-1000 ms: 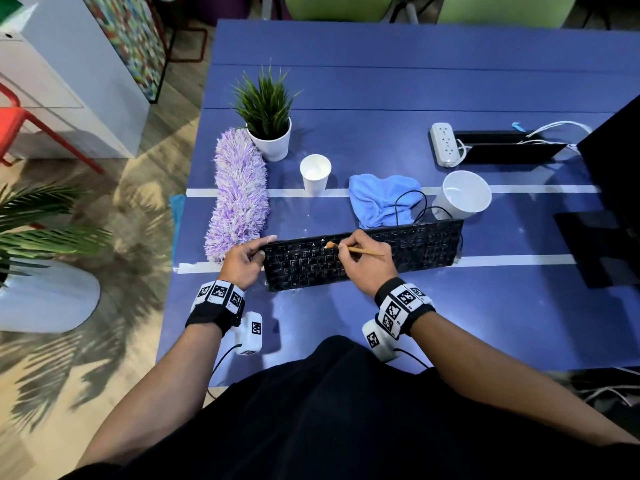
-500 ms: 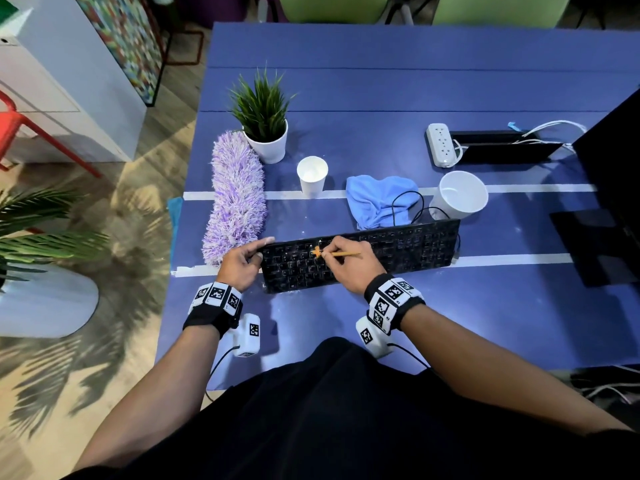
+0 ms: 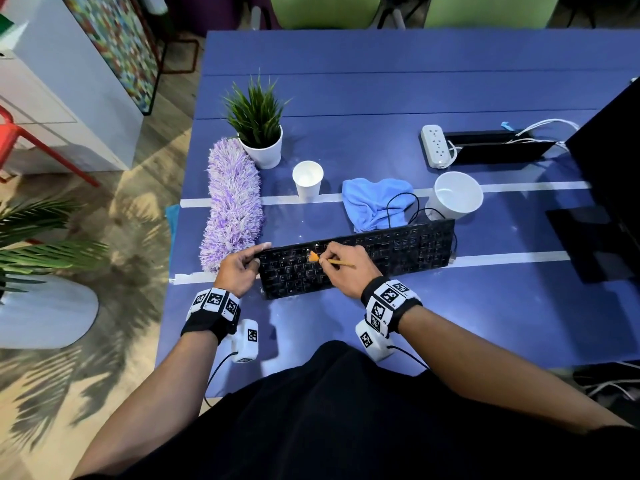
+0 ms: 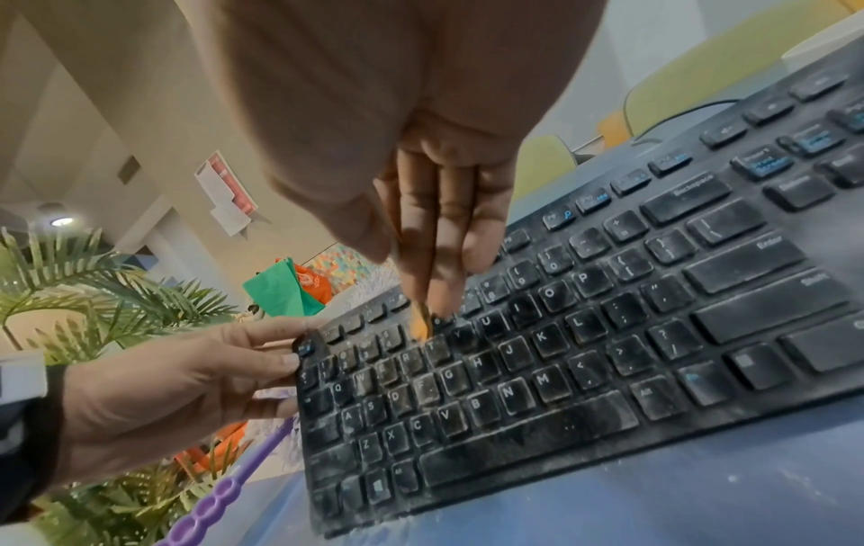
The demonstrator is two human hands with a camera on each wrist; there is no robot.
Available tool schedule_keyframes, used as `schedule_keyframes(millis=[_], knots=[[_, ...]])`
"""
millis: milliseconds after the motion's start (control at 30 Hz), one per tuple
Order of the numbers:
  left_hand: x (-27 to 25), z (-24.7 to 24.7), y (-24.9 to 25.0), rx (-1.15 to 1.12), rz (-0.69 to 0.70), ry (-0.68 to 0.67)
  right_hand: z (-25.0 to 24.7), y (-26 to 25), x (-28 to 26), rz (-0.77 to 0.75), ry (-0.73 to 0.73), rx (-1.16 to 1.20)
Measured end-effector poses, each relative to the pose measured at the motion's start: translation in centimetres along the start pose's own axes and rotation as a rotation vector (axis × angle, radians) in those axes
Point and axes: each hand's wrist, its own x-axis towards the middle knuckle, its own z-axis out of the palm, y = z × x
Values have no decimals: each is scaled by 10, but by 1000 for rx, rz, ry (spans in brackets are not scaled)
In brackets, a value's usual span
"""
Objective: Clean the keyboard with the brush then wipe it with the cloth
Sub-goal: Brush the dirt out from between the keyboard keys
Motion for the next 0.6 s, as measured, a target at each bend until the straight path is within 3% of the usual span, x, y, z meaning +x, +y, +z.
schedule_keyframes(millis=[167, 267, 400, 533, 600], knots=[[0, 2, 2, -19, 7, -10, 0, 3, -5, -45, 101, 67], [2, 0, 3, -3, 15, 1, 0, 7, -7, -12, 19, 16], [3, 0, 6, 15, 21, 11, -3, 5, -11, -64, 185, 93], [2, 0, 7, 22, 28, 6, 0, 5, -11, -43, 87, 61], [1, 1, 8, 12, 33, 7, 1, 0, -11, -49, 135, 88]])
